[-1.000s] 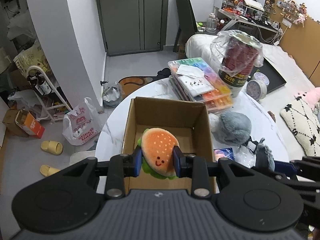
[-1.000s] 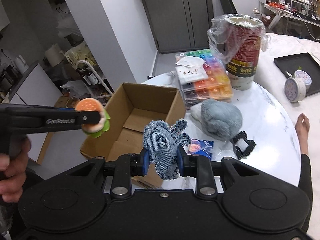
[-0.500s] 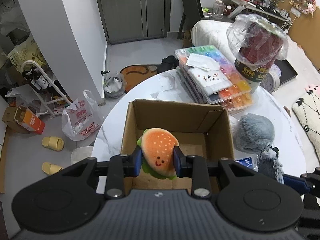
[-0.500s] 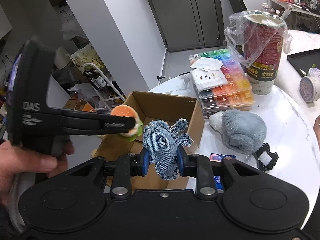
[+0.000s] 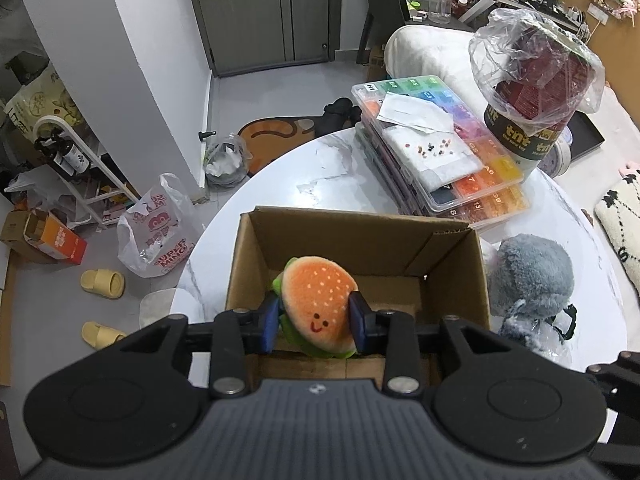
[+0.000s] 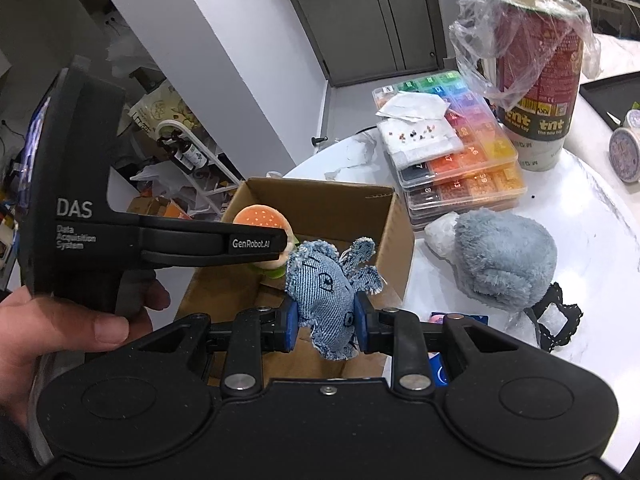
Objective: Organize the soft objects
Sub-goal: 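Carry the hamburger with the left tool into the box while the right tool carries the denim plush, then open the left tool to drop the hamburger while the right tool releases the denim plush, then move both tools back toward the remaining items on the table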
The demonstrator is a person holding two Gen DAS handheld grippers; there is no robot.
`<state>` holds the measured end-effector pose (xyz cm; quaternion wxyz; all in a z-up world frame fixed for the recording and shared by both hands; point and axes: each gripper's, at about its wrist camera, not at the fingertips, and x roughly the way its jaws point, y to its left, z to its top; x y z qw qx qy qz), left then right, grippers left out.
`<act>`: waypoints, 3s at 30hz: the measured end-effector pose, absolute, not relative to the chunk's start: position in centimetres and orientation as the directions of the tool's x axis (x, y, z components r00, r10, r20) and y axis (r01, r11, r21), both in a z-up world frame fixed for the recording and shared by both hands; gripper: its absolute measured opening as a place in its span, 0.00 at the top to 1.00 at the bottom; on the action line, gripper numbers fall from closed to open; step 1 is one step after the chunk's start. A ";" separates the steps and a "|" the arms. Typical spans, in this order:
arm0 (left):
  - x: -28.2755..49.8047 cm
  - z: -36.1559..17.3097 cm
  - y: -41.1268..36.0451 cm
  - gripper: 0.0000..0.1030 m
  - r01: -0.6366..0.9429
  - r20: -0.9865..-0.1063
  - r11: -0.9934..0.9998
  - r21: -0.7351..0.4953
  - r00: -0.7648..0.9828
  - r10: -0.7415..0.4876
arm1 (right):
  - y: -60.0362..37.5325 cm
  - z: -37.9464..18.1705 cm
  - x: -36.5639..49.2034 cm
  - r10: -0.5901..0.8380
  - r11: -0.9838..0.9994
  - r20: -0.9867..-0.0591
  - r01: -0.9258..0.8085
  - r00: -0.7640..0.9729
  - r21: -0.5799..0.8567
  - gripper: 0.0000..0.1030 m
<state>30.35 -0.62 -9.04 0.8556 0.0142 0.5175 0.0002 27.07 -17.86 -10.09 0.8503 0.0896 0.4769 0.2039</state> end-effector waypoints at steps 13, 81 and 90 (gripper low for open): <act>29.5 -6.1 0.9 0.47 -0.027 -0.855 1.000 0.001 0.518 0.015 | -17.0 -11.5 28.3 0.446 0.894 -0.778 -0.262 0.443 0.363 0.73; 12.4 -0.5 0.9 0.21 -0.081 -0.804 0.996 -0.036 0.595 0.019 | -25.3 -4.3 16.5 0.369 0.926 -0.686 -0.186 0.627 0.329 0.00; 10.5 0.3 -0.4 0.16 -0.080 -0.777 0.997 -0.019 0.629 0.035 | -27.4 -4.1 14.6 0.350 0.932 -0.675 -0.170 0.649 0.319 0.00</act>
